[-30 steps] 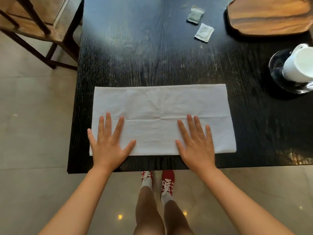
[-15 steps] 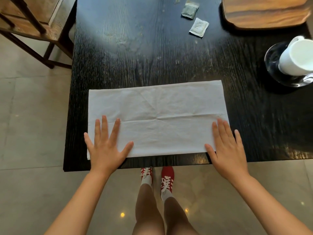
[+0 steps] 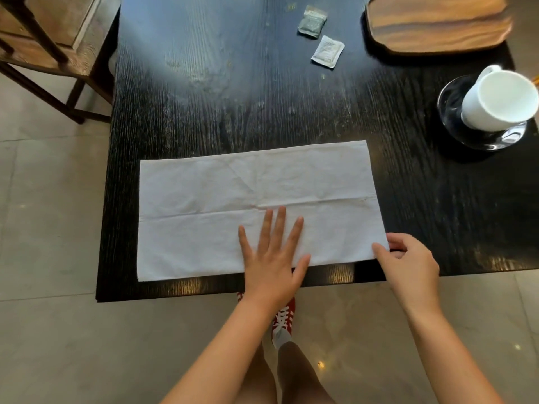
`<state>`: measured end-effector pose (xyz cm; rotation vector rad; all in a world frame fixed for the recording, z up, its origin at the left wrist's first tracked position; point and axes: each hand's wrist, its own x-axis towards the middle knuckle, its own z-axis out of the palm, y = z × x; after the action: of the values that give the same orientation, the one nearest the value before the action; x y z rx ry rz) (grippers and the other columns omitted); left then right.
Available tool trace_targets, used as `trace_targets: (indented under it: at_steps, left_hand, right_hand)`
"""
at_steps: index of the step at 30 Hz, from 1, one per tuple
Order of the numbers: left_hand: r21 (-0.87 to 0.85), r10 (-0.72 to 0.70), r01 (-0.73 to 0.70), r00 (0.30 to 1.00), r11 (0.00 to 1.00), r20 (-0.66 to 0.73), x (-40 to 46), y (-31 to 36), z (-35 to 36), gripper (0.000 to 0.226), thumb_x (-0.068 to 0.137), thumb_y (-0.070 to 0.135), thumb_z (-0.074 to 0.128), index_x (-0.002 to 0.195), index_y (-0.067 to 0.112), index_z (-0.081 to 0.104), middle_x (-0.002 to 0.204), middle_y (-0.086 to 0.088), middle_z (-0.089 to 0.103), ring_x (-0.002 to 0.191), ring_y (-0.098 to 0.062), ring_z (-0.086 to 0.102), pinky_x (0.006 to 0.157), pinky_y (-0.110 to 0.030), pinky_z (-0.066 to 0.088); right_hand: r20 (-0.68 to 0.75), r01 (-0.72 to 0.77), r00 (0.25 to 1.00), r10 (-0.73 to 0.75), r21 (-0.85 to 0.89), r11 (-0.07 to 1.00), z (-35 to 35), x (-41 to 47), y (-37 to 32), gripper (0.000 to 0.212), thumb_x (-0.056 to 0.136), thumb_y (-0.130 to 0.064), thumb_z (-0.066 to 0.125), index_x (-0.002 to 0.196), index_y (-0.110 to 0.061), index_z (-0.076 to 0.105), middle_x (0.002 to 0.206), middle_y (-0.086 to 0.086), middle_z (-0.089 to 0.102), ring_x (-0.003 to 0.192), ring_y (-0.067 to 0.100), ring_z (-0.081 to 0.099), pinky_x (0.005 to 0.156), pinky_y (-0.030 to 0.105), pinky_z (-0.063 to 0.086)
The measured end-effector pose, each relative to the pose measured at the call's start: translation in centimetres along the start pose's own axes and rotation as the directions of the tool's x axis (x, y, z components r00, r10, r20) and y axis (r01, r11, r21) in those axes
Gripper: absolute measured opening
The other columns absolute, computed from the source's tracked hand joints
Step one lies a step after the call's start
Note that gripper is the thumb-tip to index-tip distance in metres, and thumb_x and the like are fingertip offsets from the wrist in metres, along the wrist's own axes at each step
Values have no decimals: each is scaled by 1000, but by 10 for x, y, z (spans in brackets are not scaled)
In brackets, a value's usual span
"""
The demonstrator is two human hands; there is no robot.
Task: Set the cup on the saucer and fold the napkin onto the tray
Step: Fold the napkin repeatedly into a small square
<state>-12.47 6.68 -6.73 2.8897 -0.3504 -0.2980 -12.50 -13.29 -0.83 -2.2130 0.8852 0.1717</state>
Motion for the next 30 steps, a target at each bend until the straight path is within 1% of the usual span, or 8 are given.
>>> trace_targets:
  at_steps: [8, 15, 18, 19, 21, 23, 24, 30]
  left_hand:
    - [1, -4, 4, 1000, 1000, 5, 0, -1, 2, 64, 91, 52, 26, 148, 29, 10, 158, -3, 4, 145, -22, 1, 108, -62, 2]
    - [-60, -23, 29, 996, 998, 85, 2, 1, -7, 62, 90, 54, 21, 147, 36, 4, 158, 2, -3, 144, -16, -11, 107, -60, -13]
    - [-299, -133, 146, 989, 943, 66, 10, 12, -30, 61, 85, 56, 17, 140, 35, 31, 155, 8, 18, 143, -8, 1, 106, -50, -25]
    - [-432, -195, 195, 980, 880, 45, 17, 17, -41, 59, 83, 57, 21, 131, 33, 45, 147, 9, 37, 140, -7, 20, 109, -48, -20]
    - [-709, -287, 263, 954, 654, 89, 38, 24, -70, 46, 84, 56, 34, 109, 30, 63, 118, 10, 62, 117, -8, 51, 114, -47, 12]
    - [-853, -271, 299, 943, 428, 195, 65, 28, -95, 30, 86, 49, 48, 91, 27, 67, 98, 5, 70, 97, -12, 63, 94, -37, 44]
    - [-867, -254, 324, 937, 380, 239, 77, 28, -105, 25, 86, 45, 56, 89, 24, 68, 94, 2, 71, 92, -14, 65, 84, -31, 50]
    - [-764, -227, 233, 967, 601, 116, 112, 6, -128, 16, 79, 23, 71, 92, 14, 72, 87, 0, 69, 81, -12, 65, 75, -27, 56]
  right_hand:
    - [166, -273, 960, 225, 393, 878, -10, 7, 0, 14, 83, -7, 64, 93, -17, 64, 76, 6, 67, 65, 16, 61, 63, 28, 50]
    - [176, -245, 967, 185, 440, 864, -21, 2, -14, 12, 83, -9, 64, 90, -18, 66, 77, 0, 65, 66, 13, 55, 58, 25, 43]
    - [160, -157, 983, 92, 468, 870, -25, -7, -33, 11, 82, -10, 65, 89, -17, 68, 78, -1, 67, 67, 9, 58, 59, 21, 43]
    - [161, -117, 986, 44, 473, 873, -25, -11, -41, 10, 82, -10, 66, 87, -18, 69, 79, -2, 68, 67, 6, 59, 59, 19, 44]
    - [179, -38, 982, -54, 471, 881, -21, -19, -58, 12, 81, -10, 67, 81, -22, 69, 77, -4, 70, 66, 2, 62, 59, 17, 47]
    - [206, 29, 970, -132, 441, 897, -13, -27, -71, 11, 80, -12, 68, 79, -23, 69, 76, -5, 70, 70, 2, 64, 62, 18, 51]
    - [222, 56, 962, -161, 417, 907, -7, -30, -77, 8, 80, -13, 69, 80, -22, 70, 77, -5, 70, 72, 4, 64, 65, 19, 52]
    - [249, 159, 938, -241, 311, 937, 28, -47, -103, 5, 80, -24, 69, 84, -27, 67, 78, -13, 64, 75, 0, 59, 57, 8, 47]
